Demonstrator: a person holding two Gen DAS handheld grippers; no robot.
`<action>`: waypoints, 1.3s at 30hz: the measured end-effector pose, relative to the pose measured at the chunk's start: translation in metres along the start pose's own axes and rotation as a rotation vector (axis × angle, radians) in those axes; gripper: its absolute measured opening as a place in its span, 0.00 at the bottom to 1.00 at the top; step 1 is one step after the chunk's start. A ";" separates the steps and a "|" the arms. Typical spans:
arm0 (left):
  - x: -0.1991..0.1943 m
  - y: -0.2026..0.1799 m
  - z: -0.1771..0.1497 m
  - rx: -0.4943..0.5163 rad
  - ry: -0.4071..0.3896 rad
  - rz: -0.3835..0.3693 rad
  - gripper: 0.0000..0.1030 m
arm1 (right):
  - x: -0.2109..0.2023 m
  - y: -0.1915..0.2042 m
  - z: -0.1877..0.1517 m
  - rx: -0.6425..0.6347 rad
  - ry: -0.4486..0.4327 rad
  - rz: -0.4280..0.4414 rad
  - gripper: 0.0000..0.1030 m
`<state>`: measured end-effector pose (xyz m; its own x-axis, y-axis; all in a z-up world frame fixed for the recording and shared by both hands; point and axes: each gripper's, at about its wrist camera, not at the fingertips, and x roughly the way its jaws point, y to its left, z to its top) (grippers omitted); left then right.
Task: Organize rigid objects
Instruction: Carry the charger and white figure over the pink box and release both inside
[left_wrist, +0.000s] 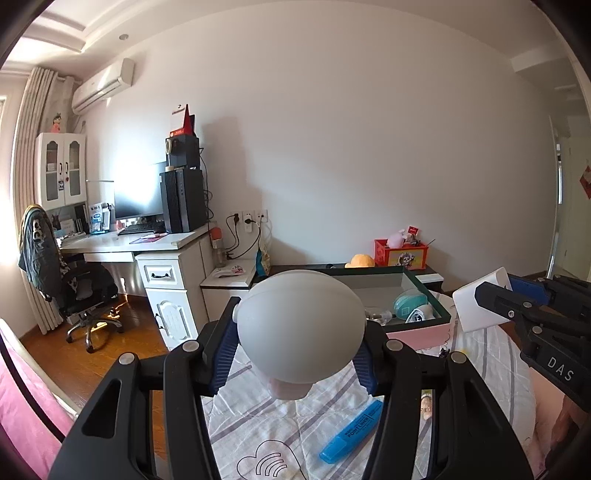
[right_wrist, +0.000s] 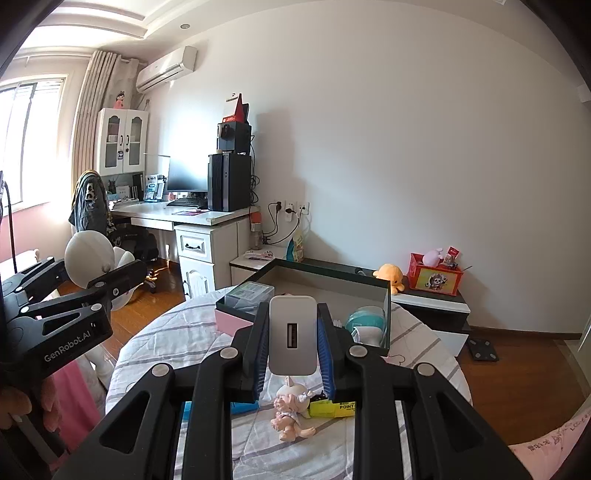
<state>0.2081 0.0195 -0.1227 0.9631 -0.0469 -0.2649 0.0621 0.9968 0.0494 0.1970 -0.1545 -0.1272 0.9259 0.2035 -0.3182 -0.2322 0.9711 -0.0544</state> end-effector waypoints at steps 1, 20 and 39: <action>0.004 0.000 0.002 0.002 0.002 -0.001 0.53 | 0.004 -0.001 0.001 -0.002 0.000 0.002 0.23; 0.285 -0.035 0.044 0.061 0.359 -0.173 0.53 | 0.215 -0.058 0.048 -0.036 0.222 0.044 0.23; 0.308 -0.033 0.024 0.058 0.436 -0.124 0.86 | 0.272 -0.091 0.023 0.062 0.371 0.026 0.43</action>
<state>0.5094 -0.0296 -0.1827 0.7480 -0.1217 -0.6524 0.1963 0.9796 0.0423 0.4773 -0.1846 -0.1870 0.7463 0.1801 -0.6408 -0.2253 0.9742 0.0115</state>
